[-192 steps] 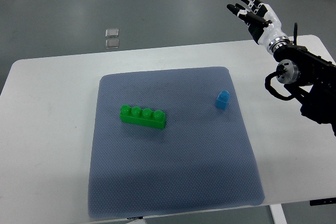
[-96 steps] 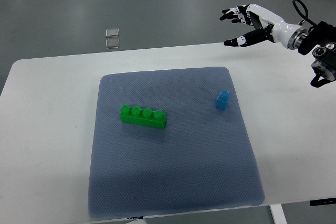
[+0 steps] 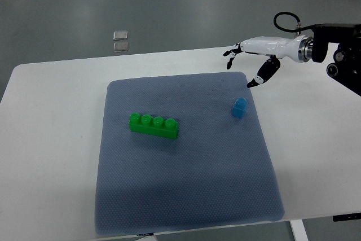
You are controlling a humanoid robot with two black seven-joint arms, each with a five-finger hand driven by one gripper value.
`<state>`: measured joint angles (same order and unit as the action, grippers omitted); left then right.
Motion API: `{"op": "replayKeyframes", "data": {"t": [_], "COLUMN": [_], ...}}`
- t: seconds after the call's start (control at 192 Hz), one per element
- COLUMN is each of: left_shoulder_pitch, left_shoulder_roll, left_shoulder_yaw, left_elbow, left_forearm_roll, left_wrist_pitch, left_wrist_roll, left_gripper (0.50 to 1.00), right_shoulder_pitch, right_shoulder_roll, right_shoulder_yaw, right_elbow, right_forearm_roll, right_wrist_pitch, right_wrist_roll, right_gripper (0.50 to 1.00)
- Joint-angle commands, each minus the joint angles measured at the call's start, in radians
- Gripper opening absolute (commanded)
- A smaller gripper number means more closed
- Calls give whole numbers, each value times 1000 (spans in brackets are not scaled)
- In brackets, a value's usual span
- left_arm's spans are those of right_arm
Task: Stack blue block on green block with right hand
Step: 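Swing the right hand over and lower it toward the blue block, then close the right hand fingers around the small blue block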
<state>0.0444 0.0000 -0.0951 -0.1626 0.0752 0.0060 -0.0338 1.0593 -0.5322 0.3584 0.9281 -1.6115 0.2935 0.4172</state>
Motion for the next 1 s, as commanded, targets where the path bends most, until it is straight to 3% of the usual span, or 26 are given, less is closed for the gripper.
{"op": "replayKeyframes", "data": {"t": [0.0, 0.307, 0.995], "left_shoulder_pitch": [0, 0, 0], "left_shoulder_roll": [0, 0, 0], "left_shoulder_yaw": [0, 0, 0], "left_elbow": [0, 0, 0], "left_forearm_roll": [0, 0, 0], "left_wrist_pitch": [0, 0, 0], "left_wrist_roll": [0, 0, 0], "left_gripper": [1000, 1000, 1000], "right_shoulder_pitch": [25, 25, -13], "right_shoulder_roll": [3, 6, 63], "right_shoulder_yaw": [-58, -174, -210], "right_elbow": [3, 12, -9], "right_forearm_roll": [-54, -171, -240], "right_wrist_pitch": [-5, -73, -165], "right_wrist_roll": [6, 18, 3], "right_gripper": [915, 915, 915]}}
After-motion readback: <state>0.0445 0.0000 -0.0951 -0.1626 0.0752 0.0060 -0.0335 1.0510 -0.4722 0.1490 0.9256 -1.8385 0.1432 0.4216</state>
